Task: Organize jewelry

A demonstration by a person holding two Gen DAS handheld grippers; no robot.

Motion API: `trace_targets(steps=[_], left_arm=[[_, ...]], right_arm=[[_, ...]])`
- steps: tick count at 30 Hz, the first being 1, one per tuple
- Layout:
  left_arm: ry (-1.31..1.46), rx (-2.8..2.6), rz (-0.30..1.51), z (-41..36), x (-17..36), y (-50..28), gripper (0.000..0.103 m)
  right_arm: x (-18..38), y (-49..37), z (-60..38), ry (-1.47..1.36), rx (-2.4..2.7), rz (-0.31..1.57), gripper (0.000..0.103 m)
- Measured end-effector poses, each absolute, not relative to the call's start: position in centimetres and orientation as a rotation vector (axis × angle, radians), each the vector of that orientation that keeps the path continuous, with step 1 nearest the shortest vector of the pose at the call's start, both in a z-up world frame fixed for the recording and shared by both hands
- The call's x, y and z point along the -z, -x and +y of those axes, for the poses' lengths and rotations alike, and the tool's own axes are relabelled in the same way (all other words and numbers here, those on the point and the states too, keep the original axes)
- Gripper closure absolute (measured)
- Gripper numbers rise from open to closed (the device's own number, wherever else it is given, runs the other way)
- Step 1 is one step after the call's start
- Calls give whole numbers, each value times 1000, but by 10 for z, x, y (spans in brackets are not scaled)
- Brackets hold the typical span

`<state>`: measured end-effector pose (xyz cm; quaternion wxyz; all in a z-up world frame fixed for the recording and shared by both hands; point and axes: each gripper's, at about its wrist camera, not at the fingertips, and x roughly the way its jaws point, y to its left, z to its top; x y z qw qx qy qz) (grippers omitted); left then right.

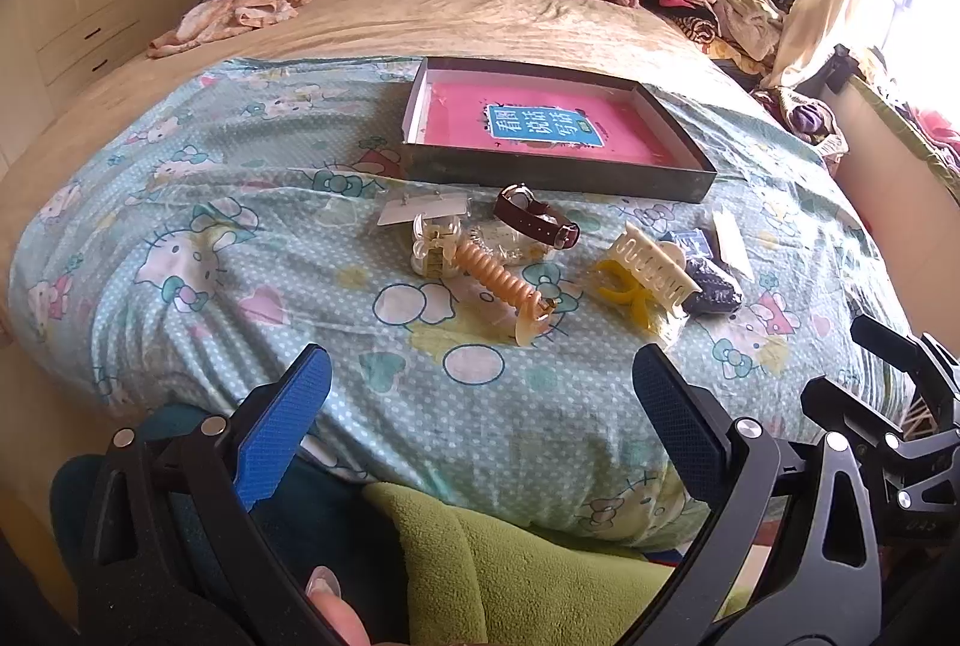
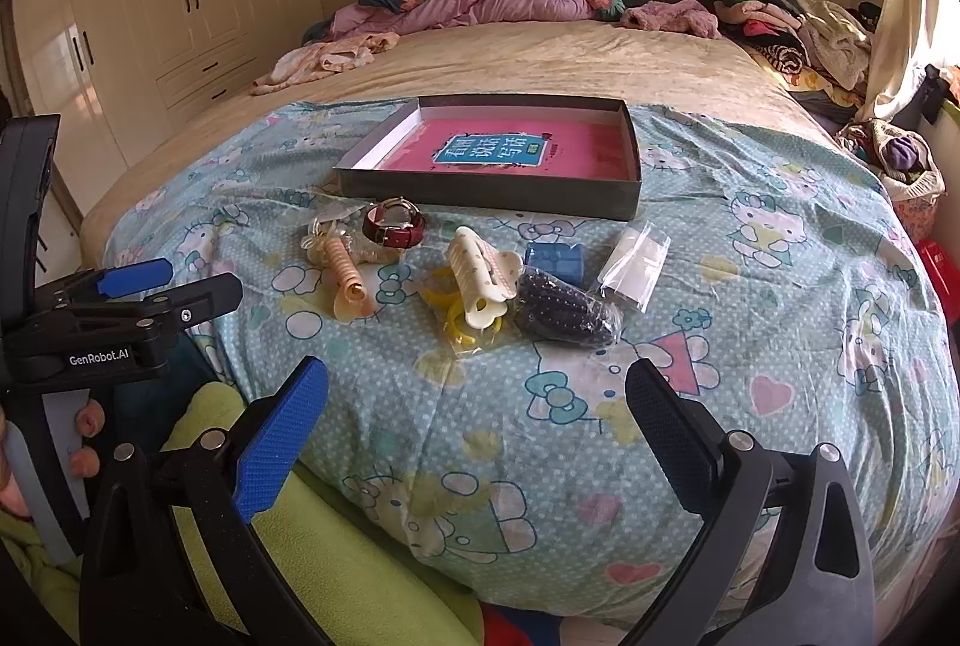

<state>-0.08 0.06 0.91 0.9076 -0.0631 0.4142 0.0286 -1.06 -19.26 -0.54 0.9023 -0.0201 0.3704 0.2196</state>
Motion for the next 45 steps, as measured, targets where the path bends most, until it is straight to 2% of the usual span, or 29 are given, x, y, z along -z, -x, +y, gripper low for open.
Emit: trace_targets(steps=[35, 45], left_arm=[[136, -59, 842, 5, -15, 2, 9], [184, -115, 836, 28, -12, -8, 9]], right_arm=[[5, 5, -189, 51, -477, 758, 4], [-2, -14, -190, 41, -494, 739, 4]])
